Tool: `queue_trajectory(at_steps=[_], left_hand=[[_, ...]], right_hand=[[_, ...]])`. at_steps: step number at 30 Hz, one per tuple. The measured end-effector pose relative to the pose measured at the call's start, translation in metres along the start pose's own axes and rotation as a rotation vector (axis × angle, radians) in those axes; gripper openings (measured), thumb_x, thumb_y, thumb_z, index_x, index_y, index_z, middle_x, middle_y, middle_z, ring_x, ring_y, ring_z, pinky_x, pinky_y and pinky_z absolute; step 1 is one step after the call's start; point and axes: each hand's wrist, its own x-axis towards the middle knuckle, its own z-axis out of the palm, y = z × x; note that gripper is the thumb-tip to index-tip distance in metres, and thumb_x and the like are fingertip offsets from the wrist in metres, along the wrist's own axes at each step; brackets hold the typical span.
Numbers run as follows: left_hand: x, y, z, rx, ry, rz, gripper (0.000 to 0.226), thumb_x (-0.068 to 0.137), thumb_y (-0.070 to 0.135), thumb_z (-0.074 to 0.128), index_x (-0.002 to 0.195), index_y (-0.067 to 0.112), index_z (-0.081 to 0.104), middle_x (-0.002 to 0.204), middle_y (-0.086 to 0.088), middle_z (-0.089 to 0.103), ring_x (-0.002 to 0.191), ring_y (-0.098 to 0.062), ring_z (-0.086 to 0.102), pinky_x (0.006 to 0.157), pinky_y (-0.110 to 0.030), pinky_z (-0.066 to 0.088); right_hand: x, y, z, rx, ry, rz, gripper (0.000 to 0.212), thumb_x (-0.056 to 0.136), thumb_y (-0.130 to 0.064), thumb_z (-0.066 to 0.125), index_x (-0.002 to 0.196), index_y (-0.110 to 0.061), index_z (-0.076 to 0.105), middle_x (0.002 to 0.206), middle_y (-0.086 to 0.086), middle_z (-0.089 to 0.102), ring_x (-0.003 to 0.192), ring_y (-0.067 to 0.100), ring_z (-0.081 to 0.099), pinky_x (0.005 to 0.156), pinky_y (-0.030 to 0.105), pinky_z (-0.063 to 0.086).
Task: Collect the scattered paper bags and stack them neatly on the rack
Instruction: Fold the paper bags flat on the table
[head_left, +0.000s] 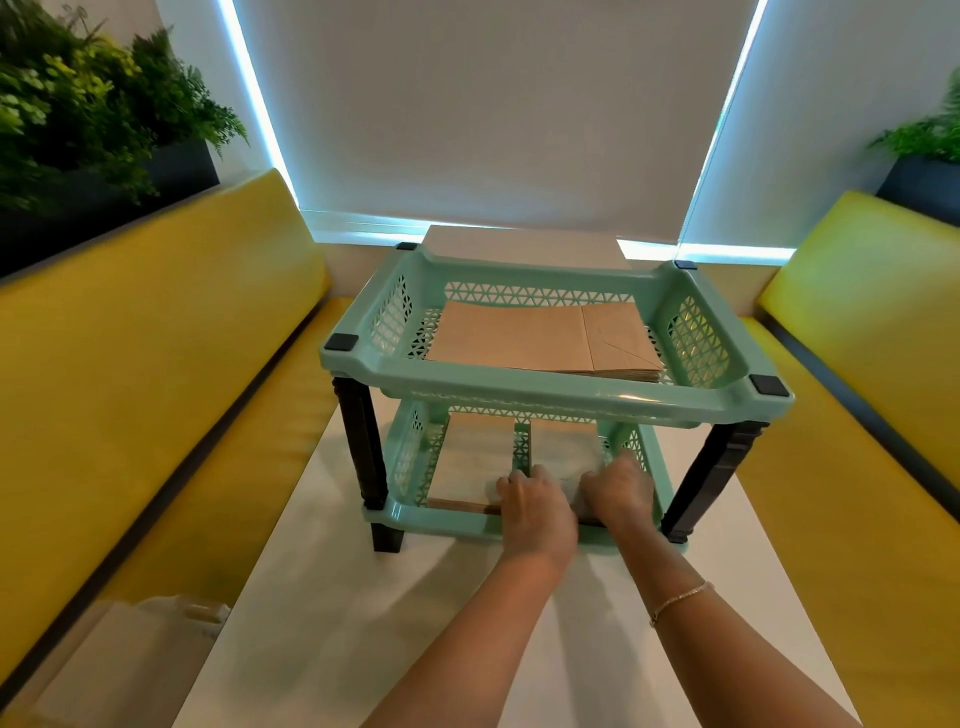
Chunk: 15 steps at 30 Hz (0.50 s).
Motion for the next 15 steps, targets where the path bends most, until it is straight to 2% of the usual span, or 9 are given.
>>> queue_trajectory(at_steps=[5,9,15], left_hand=[[-0.005,-0.008,-0.019,-0.06,0.068,0.061,0.032,0.096,0.023,0.048,0.126,0.011,0.049,0.124,-0.009,0.05,0.119,-0.024,0.04,0.096,-0.033,0.039],[-0.015,-0.031,-0.046,-0.11,0.139,0.082,0.022,0.097,0.022,0.045,0.113,0.015,0.058,0.113,-0.004,0.058,0.108,-0.021,0.051,0.088,-0.033,0.046],[-0.05,-0.099,-0.091,-0.241,0.312,0.055,0.02,0.093,0.018,0.053,0.11,0.019,0.063,0.11,-0.002,0.067,0.1,-0.018,0.062,0.082,-0.03,0.052]], right_hand=[[-0.015,-0.006,-0.015,0.087,0.015,-0.042,0.044,0.086,-0.008,0.056,0.128,-0.003,0.043,0.117,0.019,0.058,0.107,0.034,0.056,0.087,0.039,0.048],[-0.043,-0.025,-0.019,0.031,0.045,-0.208,0.045,0.088,-0.015,0.058,0.132,-0.008,0.048,0.119,0.015,0.062,0.107,0.028,0.059,0.087,0.032,0.046],[-0.116,-0.052,0.016,-0.022,-0.158,-0.408,0.021,0.088,-0.017,0.059,0.107,-0.014,0.066,0.106,0.004,0.068,0.087,0.017,0.062,0.08,0.03,0.052]])
